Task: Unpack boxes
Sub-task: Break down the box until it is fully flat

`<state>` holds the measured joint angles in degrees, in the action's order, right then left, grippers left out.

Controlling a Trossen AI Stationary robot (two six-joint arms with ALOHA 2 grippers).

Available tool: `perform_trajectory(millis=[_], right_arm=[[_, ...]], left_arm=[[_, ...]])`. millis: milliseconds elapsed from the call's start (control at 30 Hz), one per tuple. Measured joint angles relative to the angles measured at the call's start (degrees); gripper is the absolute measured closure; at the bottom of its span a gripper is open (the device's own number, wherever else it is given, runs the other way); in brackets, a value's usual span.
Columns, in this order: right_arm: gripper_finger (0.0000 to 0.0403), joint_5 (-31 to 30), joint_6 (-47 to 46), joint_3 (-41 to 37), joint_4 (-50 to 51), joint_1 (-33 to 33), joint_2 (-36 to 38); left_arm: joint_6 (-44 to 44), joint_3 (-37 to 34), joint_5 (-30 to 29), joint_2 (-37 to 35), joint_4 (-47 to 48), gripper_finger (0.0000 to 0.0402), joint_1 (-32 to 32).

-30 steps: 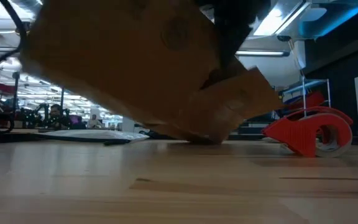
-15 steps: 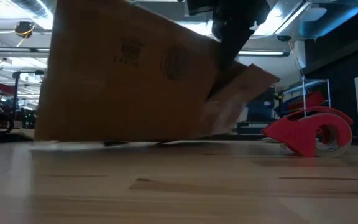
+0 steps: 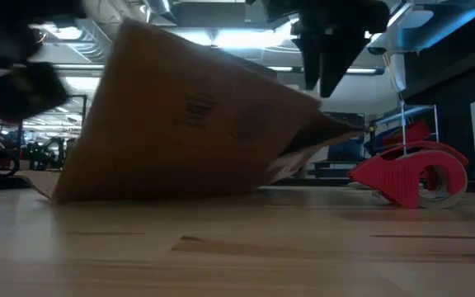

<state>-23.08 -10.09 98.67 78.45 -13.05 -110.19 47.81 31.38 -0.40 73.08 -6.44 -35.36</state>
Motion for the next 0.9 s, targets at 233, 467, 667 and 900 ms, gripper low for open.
perform_trajectory(millis=[233, 467, 667, 900], right_arm=[[0.0075, -1.3, -1.5, 0.0, 3.1, -2.6, 0.0], [0.0071, -12.7, -8.7, 0.1, 6.0, -3.9, 0.0], [0.0071, -13.5, -23.9, 0.1, 6.2, -1.1, 0.1], [0.0070, -2.8, -22.9, 0.1, -8.5, 4.5, 0.1]], left_arm=[[-8.9, 0.0, -19.1, 0.0, 0.0, 0.0402, 7.1], [-6.2, 0.0, -30.5, 2.7, -0.8, 0.0402, 13.8], [-2.7, 0.0, -30.6, 9.2, -5.3, 0.0402, 16.9], [7.7, 0.0, -29.6, 20.0, -7.8, 0.0402, 16.3]])
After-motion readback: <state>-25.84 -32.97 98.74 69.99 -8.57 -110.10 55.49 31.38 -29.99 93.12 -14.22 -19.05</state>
